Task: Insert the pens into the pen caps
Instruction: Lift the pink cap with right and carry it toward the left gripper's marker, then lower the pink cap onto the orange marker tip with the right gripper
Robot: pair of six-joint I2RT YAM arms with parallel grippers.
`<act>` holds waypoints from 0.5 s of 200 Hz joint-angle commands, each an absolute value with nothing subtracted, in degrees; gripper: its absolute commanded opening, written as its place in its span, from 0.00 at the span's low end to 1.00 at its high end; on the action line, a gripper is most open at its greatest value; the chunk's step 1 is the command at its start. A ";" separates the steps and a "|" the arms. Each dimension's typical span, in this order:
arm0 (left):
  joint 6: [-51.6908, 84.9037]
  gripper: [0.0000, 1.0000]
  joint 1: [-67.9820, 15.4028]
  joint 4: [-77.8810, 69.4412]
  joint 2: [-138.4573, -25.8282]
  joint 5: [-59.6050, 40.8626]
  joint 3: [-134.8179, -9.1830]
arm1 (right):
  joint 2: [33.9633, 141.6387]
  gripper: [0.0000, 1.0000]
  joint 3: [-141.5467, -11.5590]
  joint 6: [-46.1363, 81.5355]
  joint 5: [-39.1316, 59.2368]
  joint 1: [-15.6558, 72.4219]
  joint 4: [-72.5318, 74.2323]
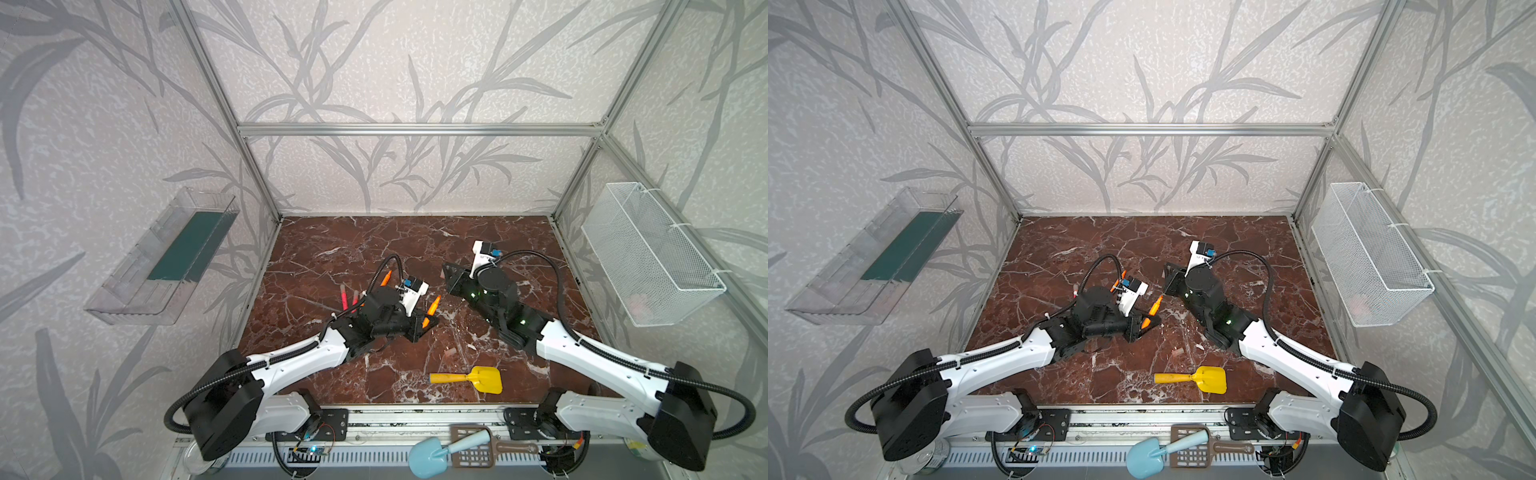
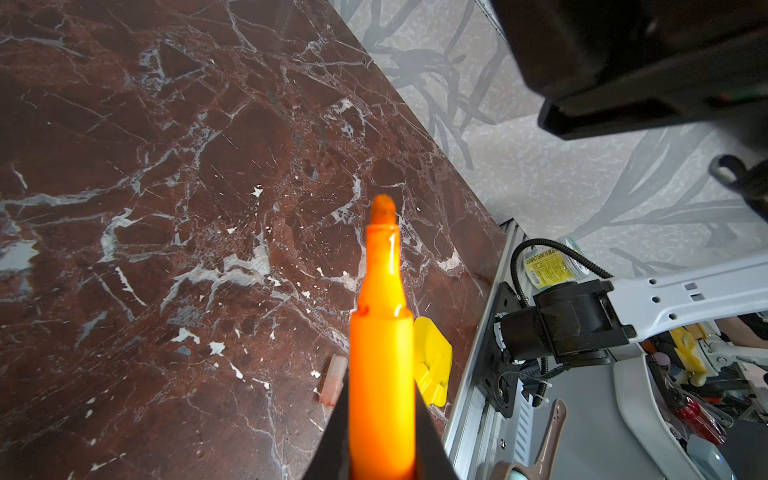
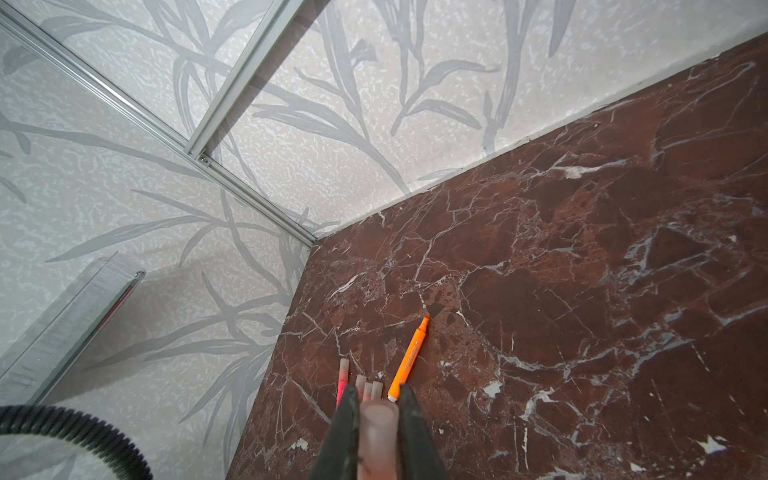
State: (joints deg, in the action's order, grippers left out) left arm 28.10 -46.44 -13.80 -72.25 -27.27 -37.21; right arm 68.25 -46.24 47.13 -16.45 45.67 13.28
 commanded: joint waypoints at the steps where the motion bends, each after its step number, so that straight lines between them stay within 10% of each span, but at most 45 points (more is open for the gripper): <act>1: 27.60 0.00 -46.76 -15.64 -72.33 -28.41 -37.44 | 69.28 0.09 -48.24 47.90 -15.18 46.21 15.74; 100: 27.14 0.00 -46.76 -14.96 -68.07 -22.18 -35.33 | 67.50 0.08 -41.81 52.98 -16.80 47.79 18.06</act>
